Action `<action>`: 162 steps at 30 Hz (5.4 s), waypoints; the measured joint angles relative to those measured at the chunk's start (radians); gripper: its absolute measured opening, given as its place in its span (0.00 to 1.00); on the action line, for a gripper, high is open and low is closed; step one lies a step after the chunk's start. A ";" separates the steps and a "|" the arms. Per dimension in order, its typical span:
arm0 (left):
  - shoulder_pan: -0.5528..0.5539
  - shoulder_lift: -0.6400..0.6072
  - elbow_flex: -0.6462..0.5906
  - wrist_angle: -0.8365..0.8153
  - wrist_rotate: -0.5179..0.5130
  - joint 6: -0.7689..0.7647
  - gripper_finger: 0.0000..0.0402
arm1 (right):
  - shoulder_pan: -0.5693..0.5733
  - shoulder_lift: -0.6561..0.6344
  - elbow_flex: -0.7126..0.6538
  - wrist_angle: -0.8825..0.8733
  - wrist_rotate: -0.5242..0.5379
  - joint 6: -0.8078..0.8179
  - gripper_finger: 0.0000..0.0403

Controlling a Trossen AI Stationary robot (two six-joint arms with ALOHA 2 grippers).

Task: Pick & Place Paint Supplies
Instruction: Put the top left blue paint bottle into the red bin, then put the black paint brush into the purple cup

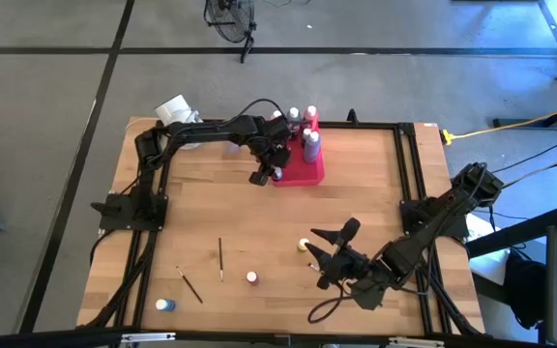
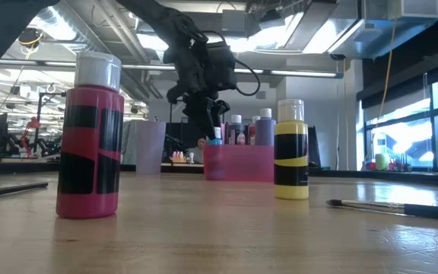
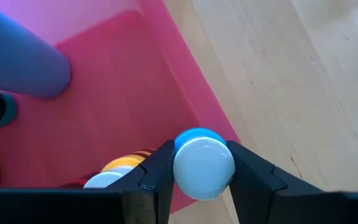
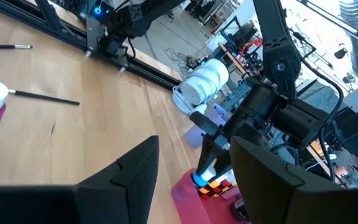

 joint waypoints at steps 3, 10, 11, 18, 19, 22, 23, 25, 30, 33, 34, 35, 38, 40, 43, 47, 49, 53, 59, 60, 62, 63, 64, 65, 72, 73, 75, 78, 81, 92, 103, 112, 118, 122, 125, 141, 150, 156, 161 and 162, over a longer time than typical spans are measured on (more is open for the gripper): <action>0.000 -0.001 0.000 -0.002 0.002 0.000 0.34 | -0.002 0.000 0.000 -0.006 0.000 0.009 0.50; -0.001 -0.002 0.000 -0.004 0.005 -0.004 0.36 | -0.004 0.000 0.000 -0.008 0.000 0.016 0.50; -0.001 -0.002 0.000 -0.003 0.005 -0.013 0.36 | -0.004 0.000 0.000 -0.008 0.000 0.016 0.50; -0.002 -0.002 0.000 0.001 0.009 -0.052 0.38 | -0.004 0.000 0.000 -0.008 0.000 0.016 0.50; -0.002 -0.002 0.000 0.001 0.010 -0.053 0.38 | -0.004 0.000 0.000 -0.008 0.000 0.016 0.50; -0.002 -0.002 0.000 0.002 0.015 -0.058 0.40 | -0.004 0.000 0.000 -0.008 -0.001 0.016 0.50; -0.003 -0.002 0.000 0.004 0.015 -0.064 0.40 | -0.004 0.000 0.000 -0.008 -0.005 0.016 0.50; -0.004 -0.002 -0.001 0.020 0.015 -0.079 0.42 | -0.004 0.000 0.000 -0.008 -0.020 0.016 0.50; -0.007 -0.002 -0.001 0.032 0.014 -0.080 0.46 | -0.004 0.000 0.000 -0.008 -0.026 0.016 0.50; -0.010 -0.002 -0.001 0.032 0.012 -0.080 0.49 | -0.004 0.000 0.000 -0.008 -0.026 0.016 0.50; -0.011 -0.002 -0.001 0.033 0.010 -0.080 0.50 | -0.004 0.000 0.000 -0.008 -0.026 0.016 0.50; -0.011 -0.002 -0.001 0.034 0.007 -0.080 0.50 | -0.004 0.000 0.000 -0.010 -0.026 0.016 0.50; -0.011 -0.002 -0.001 0.035 0.006 -0.081 0.53 | -0.004 0.000 0.000 -0.015 -0.026 0.016 0.50; -0.012 -0.002 -0.001 0.035 0.004 -0.090 0.54 | -0.004 0.000 0.000 -0.015 -0.026 0.016 0.50; -0.014 -0.002 0.000 0.035 -0.022 -0.094 0.56 | -0.004 0.000 0.000 -0.016 -0.026 0.016 0.50; -0.015 -0.003 0.023 0.033 -0.080 -0.116 0.57 | -0.004 0.000 0.000 -0.016 -0.026 0.015 0.50; -0.017 -0.003 0.037 0.030 -0.083 -0.135 0.57 | -0.004 0.000 0.000 -0.016 -0.026 0.015 0.50; -0.032 -0.003 0.069 0.017 -0.086 -0.146 0.56 | -0.004 0.000 0.000 -0.019 -0.026 0.015 0.50; -0.073 -0.003 0.120 -0.038 -0.135 -0.142 0.57 | -0.004 0.000 0.000 -0.045 -0.026 0.015 0.50; -0.082 -0.003 0.129 -0.052 -0.156 -0.142 0.56 | -0.004 0.000 0.000 -0.045 -0.025 0.015 0.50; -0.102 -0.003 0.150 -0.080 -0.221 -0.142 0.56 | -0.004 0.000 0.000 -0.045 -0.025 0.000 0.50; -0.113 -0.003 0.163 -0.100 -0.259 -0.142 0.56 | -0.004 0.000 0.000 -0.045 -0.025 -0.006 0.50; -0.124 -0.003 0.178 -0.121 -0.303 -0.142 0.57 | -0.004 0.000 0.000 -0.046 -0.024 -0.009 0.50; -0.135 -0.003 0.193 -0.141 -0.351 -0.142 0.57 | -0.004 0.000 0.000 -0.050 -0.024 -0.011 0.50; -0.204 -0.016 0.247 -0.287 -0.643 -0.274 0.55 | -0.004 0.000 0.000 -0.061 -0.026 0.013 0.50; -0.212 -0.022 0.255 -0.338 -0.659 -0.303 0.55 | -0.004 0.000 0.000 -0.061 -0.026 0.025 0.50; -0.231 -0.029 0.271 -0.474 -0.692 -0.380 0.54 | -0.002 -0.006 0.000 -0.065 -0.030 0.043 0.50; -0.258 -0.055 0.288 -0.666 -0.726 -0.523 0.54 | -0.001 -0.019 0.000 -0.068 -0.075 0.059 0.50; -0.284 -0.108 0.276 -0.780 -0.725 -0.676 0.53 | -0.002 -0.035 0.000 -0.097 -0.147 0.119 0.50; -0.346 -0.460 0.001 -0.771 -0.684 -0.973 0.53 | -0.116 -0.107 -0.001 -0.342 -0.782 0.472 0.50; -0.409 -0.854 -0.530 -0.292 -0.688 -1.019 0.53 | -0.211 -0.109 -0.001 -0.800 -1.164 0.945 0.50; -0.407 -0.900 -0.831 0.323 -0.496 -0.868 0.53 | -0.217 -0.106 -0.001 -0.845 -1.290 1.301 0.50; -0.407 -0.896 -0.945 0.715 -0.302 -0.780 0.53 | -0.206 -0.100 -0.041 -0.851 -1.299 1.489 0.50; -0.407 -0.912 -0.960 0.779 -0.266 -0.759 0.53 | -0.204 -0.097 -0.095 -0.838 -1.387 1.528 0.50; -0.407 -0.931 -0.960 0.774 -0.266 -0.759 0.53 | -0.206 -0.097 -0.135 -0.819 -1.386 1.526 0.50; -0.407 -0.962 -0.960 0.735 -0.291 -0.759 0.53 | -0.173 -0.097 -0.290 -0.461 -1.367 1.542 0.50; -0.407 -0.962 -0.960 0.710 -0.292 -0.759 0.53 | -0.155 -0.030 -0.303 -0.455 -1.360 1.565 0.50; -0.407 -0.962 -0.960 0.711 -0.293 -0.759 0.53 | -0.155 0.021 -0.290 -0.447 -1.380 1.544 0.50; -0.407 -0.962 -0.960 0.712 -0.296 -0.759 0.53 | -0.156 0.027 -0.289 -0.469 -1.380 1.588 0.50; -0.407 -0.962 -0.960 0.712 -0.296 -0.760 0.53 | -0.156 0.027 -0.289 -0.470 -1.380 1.597 0.50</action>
